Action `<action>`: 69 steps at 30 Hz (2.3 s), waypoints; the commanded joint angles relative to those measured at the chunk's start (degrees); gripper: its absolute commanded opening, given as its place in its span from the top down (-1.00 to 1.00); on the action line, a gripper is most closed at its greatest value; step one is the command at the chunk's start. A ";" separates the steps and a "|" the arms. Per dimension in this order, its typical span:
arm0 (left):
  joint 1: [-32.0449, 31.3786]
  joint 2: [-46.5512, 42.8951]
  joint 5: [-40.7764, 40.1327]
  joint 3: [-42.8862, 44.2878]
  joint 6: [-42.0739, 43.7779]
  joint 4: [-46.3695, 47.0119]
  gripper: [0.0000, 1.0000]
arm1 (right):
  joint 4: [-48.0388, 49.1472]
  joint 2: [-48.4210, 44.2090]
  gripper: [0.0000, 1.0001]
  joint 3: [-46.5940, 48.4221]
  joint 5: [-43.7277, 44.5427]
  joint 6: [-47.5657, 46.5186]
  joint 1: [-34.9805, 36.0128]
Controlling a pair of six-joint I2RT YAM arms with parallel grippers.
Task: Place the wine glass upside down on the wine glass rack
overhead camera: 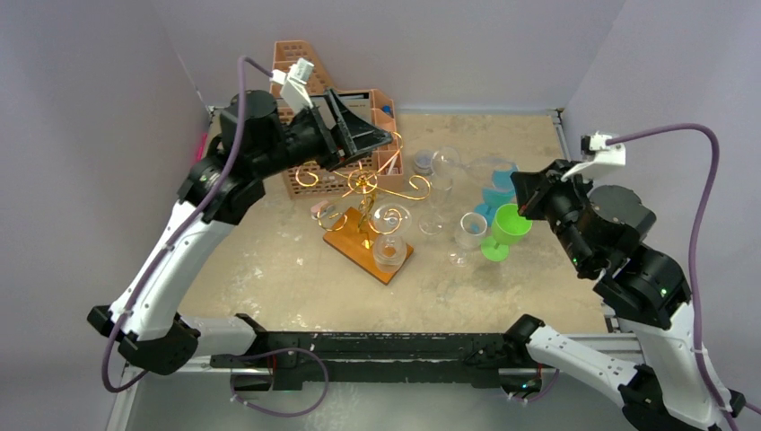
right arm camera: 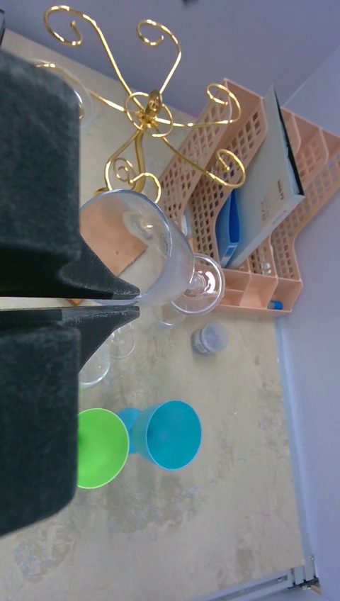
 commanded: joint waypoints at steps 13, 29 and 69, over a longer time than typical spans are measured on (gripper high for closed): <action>-4.44 9.46 0.02 6.64 -9.38 14.60 -0.44 | 23.78 -4.78 1.00 -1.00 -6.78 -9.98 -0.13; -10.37 13.24 -14.48 5.41 -21.29 19.68 -0.31 | 37.56 -4.86 1.00 -6.15 -13.46 -7.65 -0.06; -13.82 11.10 -16.37 1.82 -25.83 26.07 0.64 | 54.36 -2.07 1.00 -16.92 -23.00 -9.18 -0.10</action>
